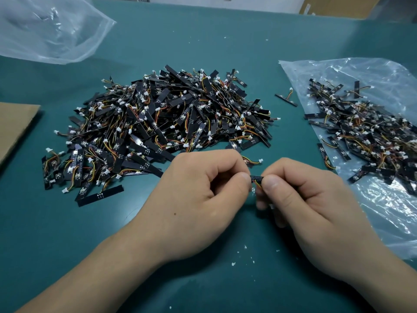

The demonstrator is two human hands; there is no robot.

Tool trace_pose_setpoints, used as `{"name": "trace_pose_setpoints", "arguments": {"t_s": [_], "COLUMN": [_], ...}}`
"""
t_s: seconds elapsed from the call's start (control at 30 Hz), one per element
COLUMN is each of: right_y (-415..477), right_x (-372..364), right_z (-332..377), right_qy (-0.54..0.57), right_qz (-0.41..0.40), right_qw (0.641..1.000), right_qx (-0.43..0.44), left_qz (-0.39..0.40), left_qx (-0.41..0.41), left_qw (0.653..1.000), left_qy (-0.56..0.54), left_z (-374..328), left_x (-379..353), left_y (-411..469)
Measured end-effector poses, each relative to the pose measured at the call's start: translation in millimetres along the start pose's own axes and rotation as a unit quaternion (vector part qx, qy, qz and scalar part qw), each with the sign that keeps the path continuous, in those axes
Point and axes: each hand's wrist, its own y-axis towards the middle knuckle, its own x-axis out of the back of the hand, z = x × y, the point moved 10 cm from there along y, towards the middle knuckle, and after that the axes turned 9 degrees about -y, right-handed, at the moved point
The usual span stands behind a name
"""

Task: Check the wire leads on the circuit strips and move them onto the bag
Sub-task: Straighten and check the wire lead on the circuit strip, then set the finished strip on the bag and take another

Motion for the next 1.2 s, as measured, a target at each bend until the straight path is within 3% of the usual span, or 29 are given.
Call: {"name": "trace_pose_setpoints", "arguments": {"t_s": [0.5,0.57,0.67,0.73,0.97,1.07,1.2], "right_y": [-3,-2,-4,-4,-4,0,2], "right_x": [-3,10,40,42,13,2,-11], "right_z": [0,-8,-33,-44,-25,-13,-8], "right_qy": [0.026,0.1,0.202,0.198,0.018,-0.169,-0.256], "right_qz": [0.028,-0.045,-0.203,-0.22,-0.098,-0.036,0.021], "right_qw": [0.999,0.994,0.955,0.949,0.993,0.985,0.966], "right_qx": [0.017,-0.012,-0.077,-0.107,-0.058,-0.016,-0.008], "left_qz": [0.006,-0.007,-0.027,-0.033,-0.03,-0.042,-0.044], "left_qx": [0.01,0.018,0.02,0.016,0.003,-0.004,-0.001], "left_qw": [0.998,0.996,0.995,0.997,0.999,0.998,0.998], "left_qy": [-0.063,-0.09,-0.092,-0.067,-0.033,-0.038,-0.042], "left_z": [5,9,12,13,11,8,8], "left_x": [-1,2,6,6,3,7,6], "left_y": [2,2,2,2,1,1,1]}}
